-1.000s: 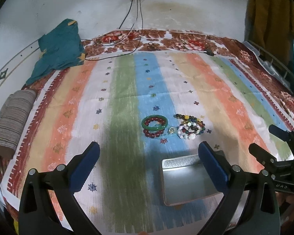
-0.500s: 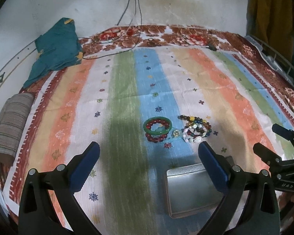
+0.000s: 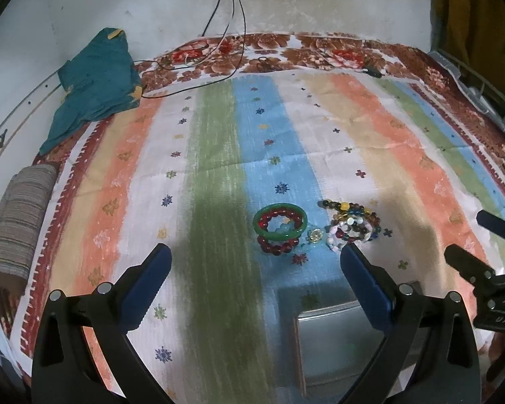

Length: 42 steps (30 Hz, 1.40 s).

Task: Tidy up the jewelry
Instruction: 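Move both open tools toward the bracelets lying beside the silver tin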

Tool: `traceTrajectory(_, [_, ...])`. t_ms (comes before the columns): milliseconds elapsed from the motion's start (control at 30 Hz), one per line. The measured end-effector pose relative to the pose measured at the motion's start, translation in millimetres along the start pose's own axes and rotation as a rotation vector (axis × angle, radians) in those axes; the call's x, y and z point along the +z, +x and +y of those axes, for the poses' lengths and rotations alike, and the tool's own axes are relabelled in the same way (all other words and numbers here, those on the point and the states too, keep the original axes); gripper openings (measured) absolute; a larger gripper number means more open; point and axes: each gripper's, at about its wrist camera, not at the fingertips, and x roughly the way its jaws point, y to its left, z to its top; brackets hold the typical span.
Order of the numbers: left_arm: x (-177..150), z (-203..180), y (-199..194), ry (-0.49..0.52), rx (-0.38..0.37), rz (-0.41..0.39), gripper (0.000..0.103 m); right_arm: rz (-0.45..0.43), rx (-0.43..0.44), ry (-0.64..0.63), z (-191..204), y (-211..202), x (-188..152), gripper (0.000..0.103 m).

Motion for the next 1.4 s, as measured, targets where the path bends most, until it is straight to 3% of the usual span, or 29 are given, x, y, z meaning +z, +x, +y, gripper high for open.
traceTrajectory(433, [9.7,7.5,39.8,-0.039,-0.015,0.092,0.098,0.065,0.016,0.038,-8.8,30.3,11.2,0.099])
traceTrajectory(600, [11.1,14.1,60.6,-0.083,-0.055,0.152,0.098,0.109,0.028,0.073,-14.3,45.0,15.1,0.099])
traceTrajectory(1400, [28.4,24.2,124.5,-0.141,-0.084,0.258,0.098,0.190,0.049,0.026,-0.4,100.6,42.5,0.099])
